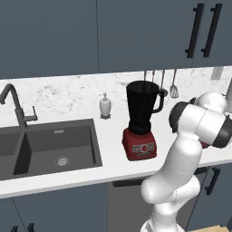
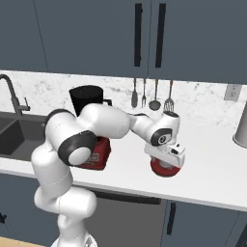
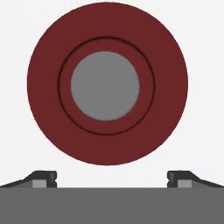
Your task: Close the lid blender by securely placing the lid on top.
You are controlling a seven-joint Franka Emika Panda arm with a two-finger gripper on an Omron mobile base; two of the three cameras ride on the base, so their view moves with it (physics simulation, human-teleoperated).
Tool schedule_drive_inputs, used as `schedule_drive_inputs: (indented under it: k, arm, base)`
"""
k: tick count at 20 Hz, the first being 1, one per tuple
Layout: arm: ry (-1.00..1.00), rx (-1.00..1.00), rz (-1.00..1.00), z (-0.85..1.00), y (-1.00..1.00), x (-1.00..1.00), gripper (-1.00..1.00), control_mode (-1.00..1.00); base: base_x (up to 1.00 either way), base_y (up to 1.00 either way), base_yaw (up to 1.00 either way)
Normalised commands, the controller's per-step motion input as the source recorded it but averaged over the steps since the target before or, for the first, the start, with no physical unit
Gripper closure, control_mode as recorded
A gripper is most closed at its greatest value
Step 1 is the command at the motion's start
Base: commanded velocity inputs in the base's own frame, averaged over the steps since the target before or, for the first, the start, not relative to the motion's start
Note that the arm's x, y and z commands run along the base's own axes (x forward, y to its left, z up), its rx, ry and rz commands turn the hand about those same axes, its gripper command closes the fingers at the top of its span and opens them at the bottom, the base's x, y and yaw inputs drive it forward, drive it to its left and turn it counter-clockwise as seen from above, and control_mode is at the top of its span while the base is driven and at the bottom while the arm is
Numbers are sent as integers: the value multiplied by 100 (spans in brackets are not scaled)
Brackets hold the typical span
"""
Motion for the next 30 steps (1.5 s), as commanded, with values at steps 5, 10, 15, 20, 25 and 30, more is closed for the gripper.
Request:
schedule_drive_inputs:
  k: [5, 10, 15, 20, 25, 30]
  arm:
    - [0, 0, 0, -3, -11, 9, -100, -100]
    - [0, 0, 0, -2, 0, 24, -100, -100]
    - [0, 0, 0, -10, 0, 23, -100, -100]
    - [0, 0, 0, -24, 0, 6, -100, -100]
    - [0, 0, 0, -25, 0, 1, -100, -100]
    - [0, -1, 0, -19, 0, 9, -100, -100]
  base:
    - [0, 0, 0]
    - [0, 0, 0]
    - [0, 0, 0]
    - [0, 0, 0]
    - [0, 0, 0]
    - [0, 0, 0]
